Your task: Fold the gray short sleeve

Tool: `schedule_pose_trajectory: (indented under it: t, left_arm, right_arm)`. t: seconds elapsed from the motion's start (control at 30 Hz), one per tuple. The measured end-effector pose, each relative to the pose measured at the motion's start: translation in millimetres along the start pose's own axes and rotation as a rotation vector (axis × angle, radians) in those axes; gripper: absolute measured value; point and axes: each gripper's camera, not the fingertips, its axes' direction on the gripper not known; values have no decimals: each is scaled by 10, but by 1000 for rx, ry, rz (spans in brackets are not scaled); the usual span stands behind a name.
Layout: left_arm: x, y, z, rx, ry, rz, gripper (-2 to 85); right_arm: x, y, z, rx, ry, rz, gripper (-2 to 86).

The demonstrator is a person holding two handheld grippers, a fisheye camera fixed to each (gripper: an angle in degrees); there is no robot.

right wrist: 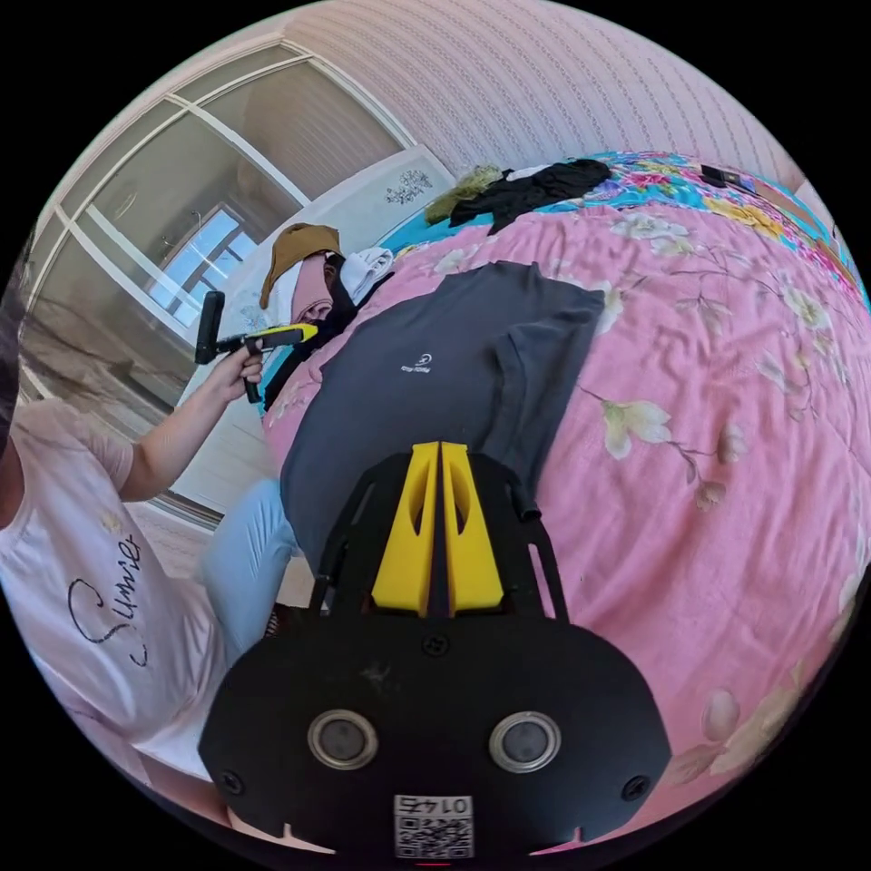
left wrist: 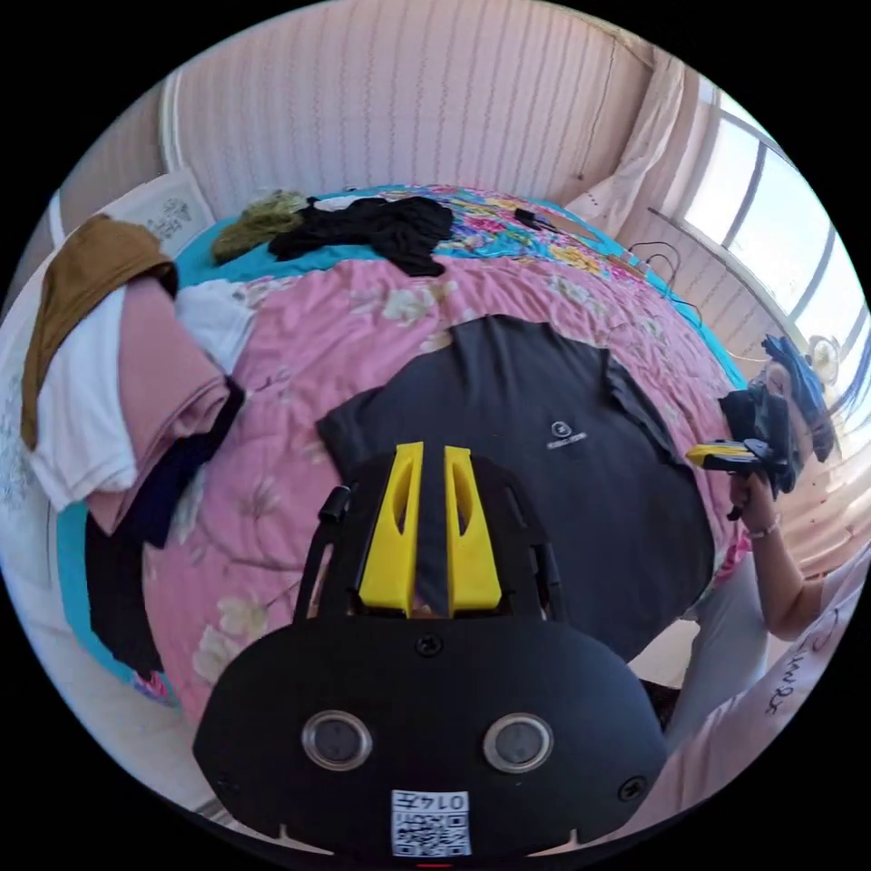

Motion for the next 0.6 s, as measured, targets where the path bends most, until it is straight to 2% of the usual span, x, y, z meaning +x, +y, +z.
schedule_pose_trajectory:
  t: [0.1, 0.27, 0.37, 0.43, 0.6]
  left_arm:
    - [-451, 552, -208, 31, -58, -147, 47]
    - [-813, 948, -231, 126, 76, -336, 48]
    - [-815, 926, -173, 153, 149, -335, 66]
    - [-782, 873, -89, 118, 157, -298, 78]
    - [-662, 819, 48, 6, 4, -158, 80]
  right_arm:
    - [-341, -470, 503, -80, -48, -70, -1]
    - [-1132, -1516, 1668, -159, -3, -230, 2]
    - [-1469, -2047, 2322, -207, -52, -293, 11]
    - [-1642, -2296, 2702, -238, 0, -321, 22]
    - [-1897, -2698, 3592, -329, 210, -360, 61]
